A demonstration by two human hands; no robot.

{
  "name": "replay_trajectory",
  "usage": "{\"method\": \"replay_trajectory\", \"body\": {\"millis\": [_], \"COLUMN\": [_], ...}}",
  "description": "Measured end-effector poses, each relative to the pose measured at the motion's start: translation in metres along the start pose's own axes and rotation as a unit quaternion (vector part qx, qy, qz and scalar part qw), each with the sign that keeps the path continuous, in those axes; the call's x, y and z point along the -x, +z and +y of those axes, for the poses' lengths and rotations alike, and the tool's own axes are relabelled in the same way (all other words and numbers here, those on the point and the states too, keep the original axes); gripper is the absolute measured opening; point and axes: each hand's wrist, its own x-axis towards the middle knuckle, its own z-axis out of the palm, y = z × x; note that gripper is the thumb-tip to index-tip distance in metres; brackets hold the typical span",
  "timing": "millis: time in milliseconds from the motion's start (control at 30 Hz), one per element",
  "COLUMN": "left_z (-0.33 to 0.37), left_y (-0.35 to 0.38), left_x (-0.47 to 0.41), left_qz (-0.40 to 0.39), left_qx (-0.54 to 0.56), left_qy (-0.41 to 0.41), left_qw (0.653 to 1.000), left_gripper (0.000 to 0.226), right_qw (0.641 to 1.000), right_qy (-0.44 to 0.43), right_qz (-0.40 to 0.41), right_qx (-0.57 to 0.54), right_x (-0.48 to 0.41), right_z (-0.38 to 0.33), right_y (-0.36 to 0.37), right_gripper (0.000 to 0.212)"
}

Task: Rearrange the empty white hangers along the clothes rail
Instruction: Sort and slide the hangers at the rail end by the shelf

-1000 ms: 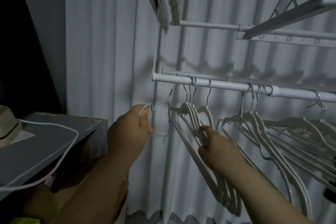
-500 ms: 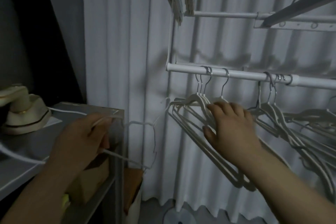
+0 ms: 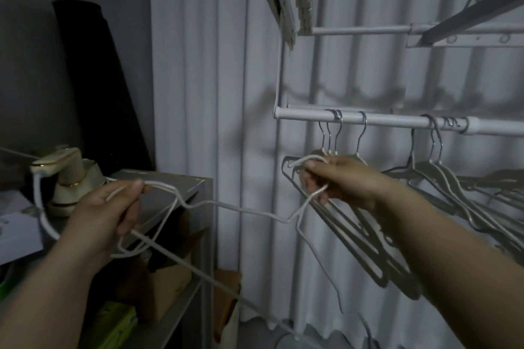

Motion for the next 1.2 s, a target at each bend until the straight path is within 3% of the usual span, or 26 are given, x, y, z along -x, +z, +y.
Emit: {"method": "replay_trajectory", "body": {"millis": [67,133,200,267,333,400,433,500,567,633,700,800,867,967,1033,1100,1200], "left_z": [-0.007,-0.013,-0.018,-0.025,-0.024,-0.014,-0.007,0.009,0.014,0.009,0.005,0.003,0.005,0.014,0.021,0.028,0.037], "left_y": [0.004,0.017,0.032,0.045,0.061,0.084,0.097,0.120,0.133,0.140,0.144,0.144,0.144,0.148,0.154,0.163,0.179], "left_x": [-0.004,-0.008,-0.011,-0.012,-0.008,0.004,0.012,0.026,0.034,0.036,0.036,0.032,0.026,0.011,0.000,-0.009,-0.023], "left_qz": [0.038,0.071,0.096,0.085,0.065,-0.027,-0.092,-0.224,-0.312,-0.347,-0.318,-0.256,-0.214,-0.179,-0.186,-0.199,-0.205], "left_qx": [0.008,-0.034,-0.112,-0.178,-0.176,-0.141,-0.104,-0.048,-0.067,-0.102,-0.114,-0.081,-0.057,-0.015,0.012,0.029,0.041], "left_qy": [-0.022,-0.038,-0.067,-0.089,-0.069,-0.054,-0.062,-0.112,-0.124,-0.116,-0.097,-0.093,-0.084,-0.087,-0.097,-0.097,-0.082], "left_qw": [0.999,0.996,0.987,0.976,0.980,0.988,0.988,0.967,0.940,0.925,0.936,0.959,0.972,0.980,0.978,0.975,0.974], "left_gripper": [0.034,0.028,0.011,0.041,0.034,0.011,0.016,0.019,0.004,0.038,0.056,0.037,0.026,0.036,0.038,0.032,0.030], "right_qw": [0.994,0.992,0.994,0.993,0.988,0.984,0.982,0.980,0.978,0.976,0.974,0.977,0.971,0.893,0.860,0.884,0.910], "right_qy": [0.001,0.007,0.023,0.059,0.098,0.114,0.116,0.113,0.099,0.080,0.063,0.030,-0.025,-0.099,-0.036,0.028,0.040], "right_qz": [-0.050,-0.060,-0.014,0.037,0.069,0.092,0.102,0.118,0.136,0.157,0.172,0.183,0.237,0.366,0.373,0.338,0.308], "right_qx": [-0.095,-0.112,-0.105,-0.093,-0.093,-0.102,-0.108,-0.114,-0.122,-0.127,-0.130,-0.106,-0.007,0.243,0.346,0.320,0.274], "right_x": [0.005,0.007,0.005,0.001,-0.003,-0.007,-0.009,-0.011,-0.013,-0.016,-0.017,-0.018,-0.018,-0.016,-0.014,-0.011,-0.009], "right_z": [-0.003,-0.003,-0.004,-0.005,-0.008,-0.009,-0.009,-0.011,-0.013,-0.015,-0.016,-0.016,-0.012,0.001,0.008,0.013,0.022], "right_y": [-0.005,-0.005,-0.002,-0.001,0.001,0.003,0.005,0.010,0.014,0.016,0.017,0.017,0.015,0.001,-0.008,-0.014,-0.017], "right_gripper": [0.030,0.033,0.040,0.041,0.041,0.041,0.041,0.039,0.037,0.036,0.036,0.035,0.032,0.014,0.035,0.056,0.068]}}
